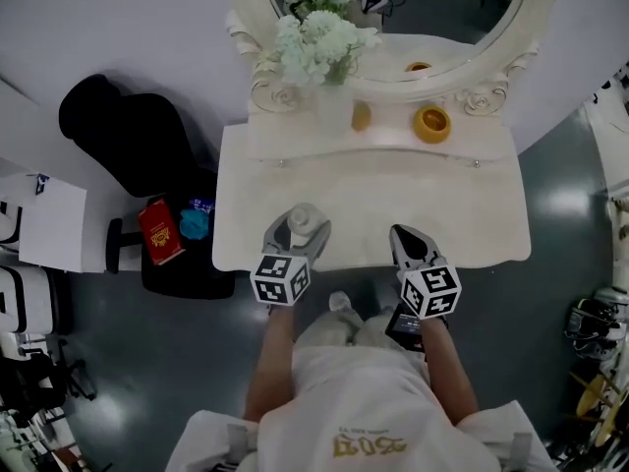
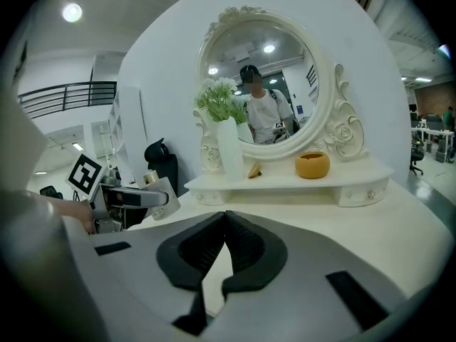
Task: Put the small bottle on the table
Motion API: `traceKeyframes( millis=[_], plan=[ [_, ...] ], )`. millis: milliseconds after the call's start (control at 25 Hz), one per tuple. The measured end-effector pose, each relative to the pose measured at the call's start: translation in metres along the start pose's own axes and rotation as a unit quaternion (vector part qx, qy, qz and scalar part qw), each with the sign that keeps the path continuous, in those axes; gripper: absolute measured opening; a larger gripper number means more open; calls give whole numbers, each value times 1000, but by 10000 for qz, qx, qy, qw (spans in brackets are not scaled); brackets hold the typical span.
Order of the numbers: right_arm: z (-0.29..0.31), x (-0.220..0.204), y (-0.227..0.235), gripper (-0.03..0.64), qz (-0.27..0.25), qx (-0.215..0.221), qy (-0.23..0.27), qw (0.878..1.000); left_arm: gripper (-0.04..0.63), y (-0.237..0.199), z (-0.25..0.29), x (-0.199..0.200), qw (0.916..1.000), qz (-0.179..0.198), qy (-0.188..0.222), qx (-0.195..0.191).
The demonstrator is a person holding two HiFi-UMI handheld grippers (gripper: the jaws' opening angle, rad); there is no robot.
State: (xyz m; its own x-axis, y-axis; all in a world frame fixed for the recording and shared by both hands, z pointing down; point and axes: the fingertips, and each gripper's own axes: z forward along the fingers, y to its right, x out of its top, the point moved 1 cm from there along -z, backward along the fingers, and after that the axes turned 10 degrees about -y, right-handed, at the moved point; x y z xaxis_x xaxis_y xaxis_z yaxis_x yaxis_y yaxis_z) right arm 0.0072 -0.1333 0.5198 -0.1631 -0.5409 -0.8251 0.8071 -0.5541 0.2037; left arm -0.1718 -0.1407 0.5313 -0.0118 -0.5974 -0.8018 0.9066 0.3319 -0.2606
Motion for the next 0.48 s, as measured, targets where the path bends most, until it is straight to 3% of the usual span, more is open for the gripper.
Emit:
traceKeyframes(
  millis=[480],
  plan=[
    [20, 31, 23, 14, 118, -97, 186, 9997, 345, 1, 37, 27, 9994, 193, -121, -268]
  ],
)
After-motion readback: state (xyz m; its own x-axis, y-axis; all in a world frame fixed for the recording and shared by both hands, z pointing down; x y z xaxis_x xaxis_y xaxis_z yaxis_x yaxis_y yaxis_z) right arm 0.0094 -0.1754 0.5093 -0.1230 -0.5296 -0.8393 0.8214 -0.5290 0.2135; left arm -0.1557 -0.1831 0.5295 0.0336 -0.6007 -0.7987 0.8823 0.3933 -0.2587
